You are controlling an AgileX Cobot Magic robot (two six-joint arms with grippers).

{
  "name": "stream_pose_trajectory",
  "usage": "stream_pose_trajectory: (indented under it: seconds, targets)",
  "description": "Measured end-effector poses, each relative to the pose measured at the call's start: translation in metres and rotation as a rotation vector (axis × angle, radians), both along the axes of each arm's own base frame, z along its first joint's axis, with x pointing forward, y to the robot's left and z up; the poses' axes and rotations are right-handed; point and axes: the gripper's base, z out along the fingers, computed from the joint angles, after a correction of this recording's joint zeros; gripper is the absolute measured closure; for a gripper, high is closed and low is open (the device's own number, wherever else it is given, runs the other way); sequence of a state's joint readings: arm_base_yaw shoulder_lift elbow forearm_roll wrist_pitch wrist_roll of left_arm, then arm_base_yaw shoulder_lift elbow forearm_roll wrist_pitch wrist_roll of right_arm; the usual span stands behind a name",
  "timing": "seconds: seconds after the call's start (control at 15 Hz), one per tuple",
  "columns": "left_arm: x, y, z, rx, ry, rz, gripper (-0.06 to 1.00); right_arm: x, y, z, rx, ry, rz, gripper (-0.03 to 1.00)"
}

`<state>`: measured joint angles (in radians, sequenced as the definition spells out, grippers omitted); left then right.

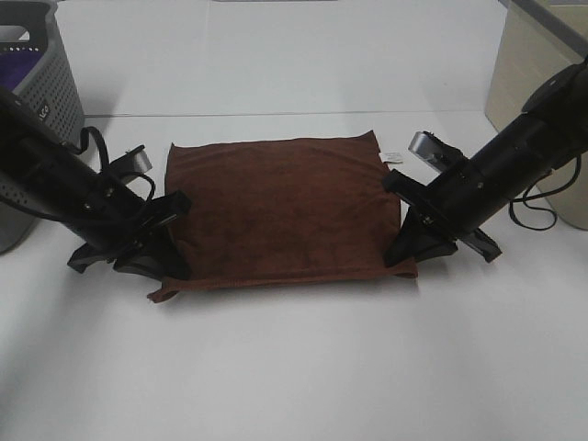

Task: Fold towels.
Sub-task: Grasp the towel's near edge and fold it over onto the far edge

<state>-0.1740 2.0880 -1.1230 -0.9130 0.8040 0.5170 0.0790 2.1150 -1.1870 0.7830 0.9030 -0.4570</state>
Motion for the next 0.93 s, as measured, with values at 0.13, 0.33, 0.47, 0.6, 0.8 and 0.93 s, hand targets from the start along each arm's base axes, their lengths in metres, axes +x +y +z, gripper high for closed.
stream_pose_trajectory:
  seconds: [0.13,0.33,0.47,0.6,0.8,0.93]
  targets:
    - [-0.018,0.003,0.002,0.011,0.049,0.003,0.93,-0.014,0.001,0.000,0.011,0.080,0.009,0.97]
    - [-0.049,0.005,-0.002,-0.004,0.156,0.002,0.93,-0.056,-0.002,0.007,0.007,0.147,-0.009,0.97]
    - [-0.056,0.006,-0.003,-0.008,0.184,-0.002,0.93,-0.070,-0.003,0.004,0.003,0.185,-0.009,0.97]
    - [-0.051,0.006,0.005,-0.009,0.145,0.006,0.93,-0.065,-0.003,0.006,-0.004,0.162,-0.008,0.97]
    - [-0.021,0.003,0.025,0.004,-0.007,0.021,0.93,-0.030,-0.001,0.028,-0.010,0.014,0.010,0.97]
    - [-0.008,0.003,0.033,0.013,-0.072,0.034,0.93,-0.013,0.000,0.040,-0.010,-0.057,0.013,0.97]
